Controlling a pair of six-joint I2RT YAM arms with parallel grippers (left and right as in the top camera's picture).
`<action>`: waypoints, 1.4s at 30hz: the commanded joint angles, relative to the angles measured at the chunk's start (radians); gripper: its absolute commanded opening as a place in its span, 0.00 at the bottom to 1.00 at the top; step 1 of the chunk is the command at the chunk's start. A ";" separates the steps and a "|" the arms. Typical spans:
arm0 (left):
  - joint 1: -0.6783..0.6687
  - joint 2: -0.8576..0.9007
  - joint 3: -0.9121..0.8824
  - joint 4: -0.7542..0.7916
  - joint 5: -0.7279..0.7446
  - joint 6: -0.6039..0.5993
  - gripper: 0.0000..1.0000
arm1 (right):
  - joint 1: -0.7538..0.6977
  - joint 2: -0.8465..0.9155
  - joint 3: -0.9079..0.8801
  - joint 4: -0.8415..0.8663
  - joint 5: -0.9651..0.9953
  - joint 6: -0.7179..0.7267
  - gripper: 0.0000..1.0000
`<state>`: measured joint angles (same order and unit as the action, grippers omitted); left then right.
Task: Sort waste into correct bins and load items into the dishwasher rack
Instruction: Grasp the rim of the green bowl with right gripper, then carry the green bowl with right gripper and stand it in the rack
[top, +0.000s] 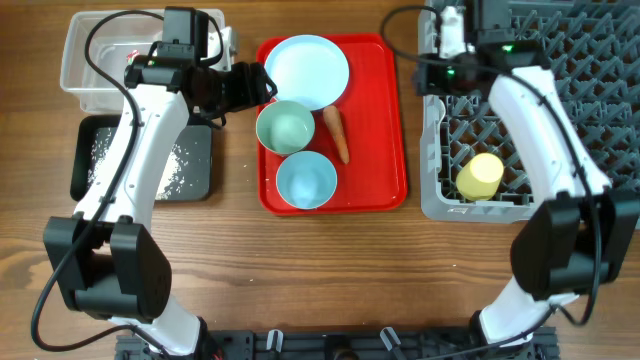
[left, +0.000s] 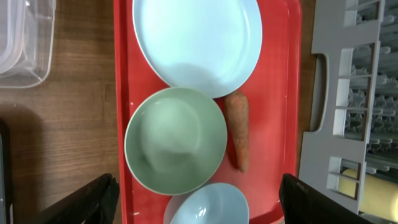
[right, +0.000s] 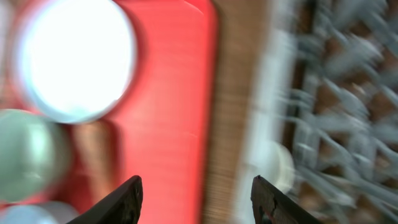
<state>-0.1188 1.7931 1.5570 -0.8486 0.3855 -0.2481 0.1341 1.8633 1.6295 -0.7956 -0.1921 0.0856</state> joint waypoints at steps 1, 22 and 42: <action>0.000 -0.011 0.006 0.018 -0.019 0.002 0.86 | 0.129 -0.020 0.013 0.064 -0.072 0.126 0.57; 0.266 -0.011 0.006 -0.079 -0.021 -0.074 1.00 | 0.406 0.339 0.013 0.222 -0.098 0.500 0.18; 0.266 -0.011 0.006 -0.084 -0.021 -0.074 1.00 | 0.193 -0.143 0.013 0.107 0.343 0.289 0.04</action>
<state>0.1436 1.7931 1.5570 -0.9325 0.3664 -0.3233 0.3862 1.8420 1.6325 -0.6495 -0.1265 0.4759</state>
